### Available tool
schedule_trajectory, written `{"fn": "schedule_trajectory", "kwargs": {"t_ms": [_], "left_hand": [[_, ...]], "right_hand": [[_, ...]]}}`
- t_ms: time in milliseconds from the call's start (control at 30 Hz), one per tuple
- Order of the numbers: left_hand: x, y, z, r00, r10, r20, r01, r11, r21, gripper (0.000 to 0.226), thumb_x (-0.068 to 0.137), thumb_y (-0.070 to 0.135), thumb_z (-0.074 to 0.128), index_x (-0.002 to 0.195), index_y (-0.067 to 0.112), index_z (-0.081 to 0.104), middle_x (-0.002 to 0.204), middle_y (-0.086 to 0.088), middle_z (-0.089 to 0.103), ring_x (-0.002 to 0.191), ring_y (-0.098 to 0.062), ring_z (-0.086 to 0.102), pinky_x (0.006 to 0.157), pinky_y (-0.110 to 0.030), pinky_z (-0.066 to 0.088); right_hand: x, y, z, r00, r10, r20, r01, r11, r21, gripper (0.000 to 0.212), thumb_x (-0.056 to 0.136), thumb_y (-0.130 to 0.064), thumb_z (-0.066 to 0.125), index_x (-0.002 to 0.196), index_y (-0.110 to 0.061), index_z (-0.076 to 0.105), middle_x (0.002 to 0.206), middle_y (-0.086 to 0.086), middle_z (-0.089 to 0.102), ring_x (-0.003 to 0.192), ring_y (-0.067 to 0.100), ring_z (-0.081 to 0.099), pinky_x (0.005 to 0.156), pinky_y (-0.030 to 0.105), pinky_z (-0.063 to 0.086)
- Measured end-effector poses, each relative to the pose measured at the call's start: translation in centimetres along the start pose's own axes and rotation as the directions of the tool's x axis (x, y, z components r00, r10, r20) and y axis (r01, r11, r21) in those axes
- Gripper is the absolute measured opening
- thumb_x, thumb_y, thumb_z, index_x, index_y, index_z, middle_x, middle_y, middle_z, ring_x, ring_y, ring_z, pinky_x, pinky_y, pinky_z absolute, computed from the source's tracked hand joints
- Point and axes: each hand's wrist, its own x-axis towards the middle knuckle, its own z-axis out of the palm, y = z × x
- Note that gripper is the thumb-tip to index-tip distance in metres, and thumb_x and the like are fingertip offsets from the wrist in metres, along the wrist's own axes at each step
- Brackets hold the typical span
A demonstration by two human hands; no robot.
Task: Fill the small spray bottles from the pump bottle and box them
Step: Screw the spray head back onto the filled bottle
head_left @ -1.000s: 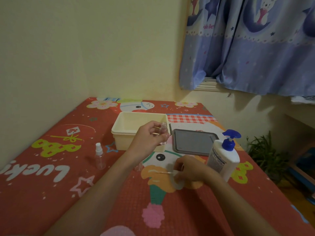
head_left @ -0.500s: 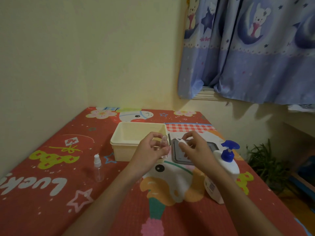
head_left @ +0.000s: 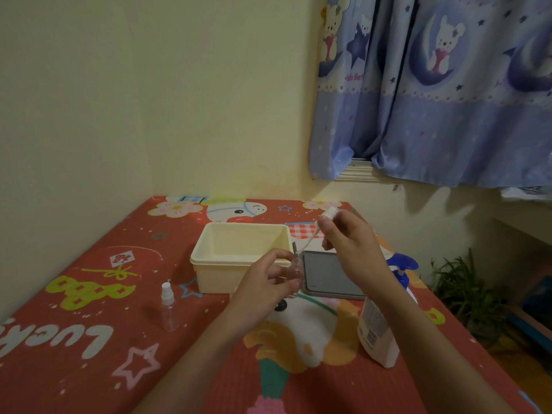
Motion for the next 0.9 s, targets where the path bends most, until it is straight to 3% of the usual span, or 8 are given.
{"fn": "schedule_trajectory", "kwargs": {"t_ms": [100, 167, 333, 500, 633, 767, 900], "left_hand": [[0.0, 0.0, 0.0, 1.000, 0.008, 0.002, -0.008, 1.000, 0.012, 0.030, 0.085, 0.005, 0.070, 0.101, 0.026, 0.059, 0.092, -0.003, 0.077, 0.087, -0.023, 0.073, 0.088, -0.051, 0.056], [0.0, 0.1, 0.0, 1.000, 0.011, 0.002, -0.011, 1.000, 0.016, 0.030, 0.085, 0.005, 0.070, 0.103, 0.026, 0.059, 0.091, -0.004, 0.077, 0.087, -0.026, 0.073, 0.087, -0.053, 0.056], [-0.2, 0.4, 0.2, 1.000, 0.011, 0.005, -0.011, 1.000, -0.003, 0.029, 0.084, 0.004, 0.070, 0.103, 0.023, 0.060, 0.093, -0.010, 0.075, 0.090, -0.036, 0.069, 0.083, -0.060, 0.052], [-0.4, 0.7, 0.4, 1.000, 0.010, 0.009, -0.010, 1.000, -0.022, 0.026, 0.084, 0.009, 0.071, 0.102, 0.025, 0.060, 0.091, -0.009, 0.075, 0.092, -0.040, 0.067, 0.081, -0.065, 0.049], [-0.5, 0.8, 0.4, 1.000, 0.020, -0.003, -0.020, 0.999, -0.032, 0.023, 0.084, 0.017, 0.072, 0.100, 0.028, 0.060, 0.091, -0.008, 0.076, 0.089, -0.035, 0.069, 0.079, -0.065, 0.051], [-0.4, 0.9, 0.3, 1.000, 0.025, -0.003, -0.025, 1.000, -0.012, 0.025, 0.085, 0.012, 0.071, 0.103, 0.024, 0.059, 0.092, -0.008, 0.076, 0.087, -0.030, 0.071, 0.085, -0.059, 0.054], [-0.5, 1.0, 0.3, 0.999, 0.036, -0.006, -0.036, 0.999, -0.005, 0.025, 0.085, 0.011, 0.071, 0.103, 0.023, 0.058, 0.089, -0.007, 0.076, 0.084, -0.027, 0.071, 0.086, -0.055, 0.054]], "right_hand": [[0.0, 0.2, 0.0, 1.000, -0.013, 0.004, 0.013, 0.999, -0.048, 0.031, 0.094, -0.038, 0.048, 0.089, -0.008, 0.058, 0.081, 0.016, 0.061, 0.071, 0.024, 0.058, 0.061, 0.021, 0.049], [0.0, 0.4, 0.0, 1.000, -0.014, -0.006, 0.014, 0.998, -0.068, 0.037, 0.093, -0.040, 0.049, 0.087, -0.005, 0.057, 0.080, 0.020, 0.059, 0.074, 0.032, 0.058, 0.064, 0.036, 0.050], [-0.2, 0.5, 0.2, 0.999, 0.000, 0.044, 0.004, 0.995, -0.100, 0.038, 0.093, -0.039, 0.050, 0.087, -0.002, 0.057, 0.082, 0.021, 0.059, 0.078, 0.035, 0.057, 0.071, 0.044, 0.051], [-0.5, 0.6, 0.6, 0.990, 0.034, 0.134, -0.015, 0.990, -0.140, 0.033, 0.094, -0.032, 0.053, 0.083, -0.001, 0.058, 0.083, 0.021, 0.060, 0.080, 0.034, 0.058, 0.064, 0.027, 0.043], [-0.6, 0.7, 0.6, 0.977, 0.074, 0.202, -0.051, 0.992, -0.116, 0.025, 0.092, -0.032, 0.056, 0.078, -0.012, 0.060, 0.078, 0.012, 0.061, 0.079, 0.029, 0.060, 0.071, 0.036, 0.049], [-0.7, 1.2, 0.8, 0.962, 0.093, 0.255, -0.055, 0.987, -0.152, 0.023, 0.092, -0.032, 0.057, 0.081, -0.013, 0.062, 0.077, 0.008, 0.061, 0.077, 0.024, 0.059, 0.070, 0.032, 0.049], [-0.7, 1.3, 0.8, 0.958, 0.093, 0.273, -0.050, 0.986, -0.160, 0.020, 0.090, -0.032, 0.060, 0.073, -0.021, 0.058, 0.068, -0.005, 0.057, 0.063, -0.001, 0.053, 0.062, 0.013, 0.043]]}}
